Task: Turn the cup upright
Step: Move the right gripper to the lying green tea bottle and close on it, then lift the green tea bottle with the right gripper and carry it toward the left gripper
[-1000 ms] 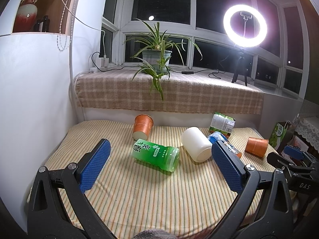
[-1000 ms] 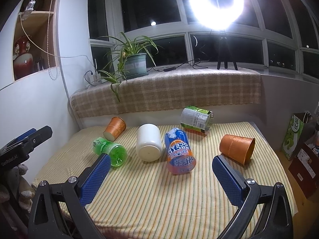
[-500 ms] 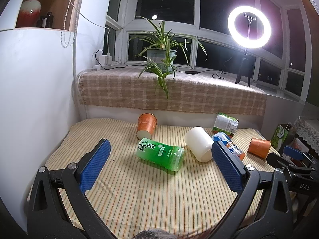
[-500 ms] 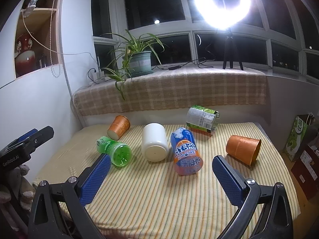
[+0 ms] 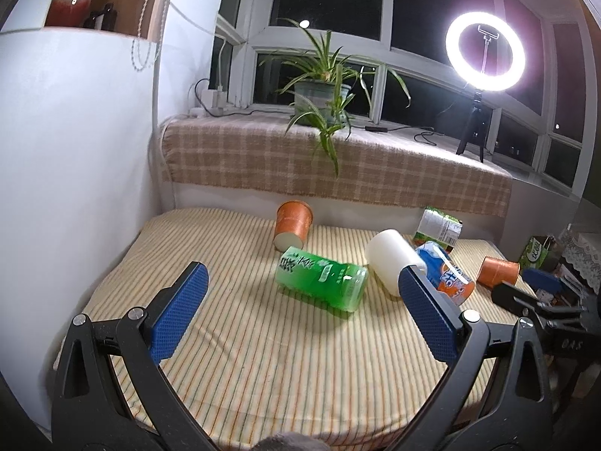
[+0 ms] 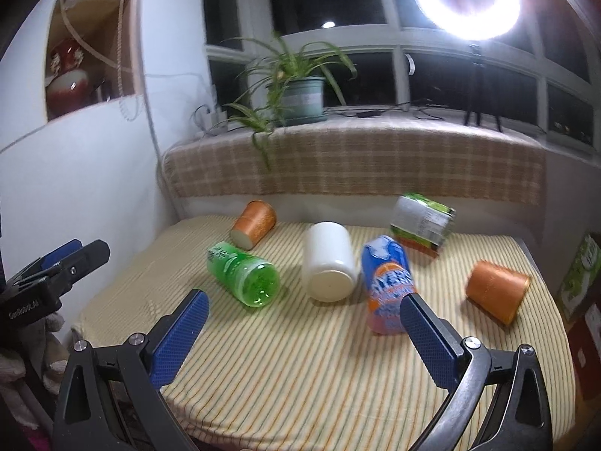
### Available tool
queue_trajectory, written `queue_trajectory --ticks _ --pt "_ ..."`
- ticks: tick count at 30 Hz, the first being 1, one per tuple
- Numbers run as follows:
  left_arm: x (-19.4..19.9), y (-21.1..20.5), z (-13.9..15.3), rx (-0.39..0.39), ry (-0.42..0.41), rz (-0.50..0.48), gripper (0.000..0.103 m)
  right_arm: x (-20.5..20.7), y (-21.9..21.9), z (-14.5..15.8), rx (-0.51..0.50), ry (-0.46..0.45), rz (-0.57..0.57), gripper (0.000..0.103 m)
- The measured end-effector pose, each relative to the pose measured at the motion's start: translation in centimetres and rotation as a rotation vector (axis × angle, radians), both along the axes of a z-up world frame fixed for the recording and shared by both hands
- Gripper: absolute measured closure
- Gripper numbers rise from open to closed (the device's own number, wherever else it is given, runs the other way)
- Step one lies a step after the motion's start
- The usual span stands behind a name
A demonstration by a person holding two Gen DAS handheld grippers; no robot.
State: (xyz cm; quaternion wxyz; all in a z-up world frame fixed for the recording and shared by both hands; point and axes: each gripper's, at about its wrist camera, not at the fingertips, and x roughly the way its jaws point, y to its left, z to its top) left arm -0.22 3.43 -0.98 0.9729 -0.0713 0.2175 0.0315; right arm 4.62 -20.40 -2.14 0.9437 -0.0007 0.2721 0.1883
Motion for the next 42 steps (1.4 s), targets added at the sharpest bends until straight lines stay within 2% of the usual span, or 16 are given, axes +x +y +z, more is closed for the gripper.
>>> queue_trajectory --ticks 9,13,16,23,30,34,35,37,42 --pt "-1.5 3.9 -2.5 -0.056 0.060 0.085 0.000 4.2 6.0 -0.1 -0.142 0.069 0.255 0.001" --pt "-2.7 5.9 -3.7 -0.093 0.081 0.137 0.000 7.0 9.7 -1.2 -0.199 0.147 0.353 0.002" --pt "-3.6 7.3 -4.5 -0.114 0.094 0.181 0.000 9.6 12.6 -2.6 -0.261 0.221 0.409 0.008" --pt "-5.9 10.9 -6.1 -0.178 0.109 0.287 0.000 13.2 18.1 -5.5 -0.517 0.285 0.473 0.011" --pt "-6.6 13.3 -6.9 -0.201 0.121 0.337 0.000 14.5 21.1 -8.3 -0.695 0.338 0.515 0.015" --pt "-6.6 13.8 -7.0 -0.209 0.120 0.342 0.001 14.9 21.9 -9.1 -0.754 0.344 0.511 0.020" --pt "-6.6 13.8 -7.1 -0.211 0.121 0.342 0.001 15.1 21.9 -9.3 -0.765 0.348 0.506 0.024" --pt "-6.6 13.9 -7.2 -0.212 0.122 0.341 0.001 15.3 21.9 -9.5 -0.780 0.351 0.494 0.028" --pt "-6.7 13.8 -7.0 -0.214 0.113 0.342 0.001 16.0 21.5 -9.4 -0.766 0.356 0.474 0.040"
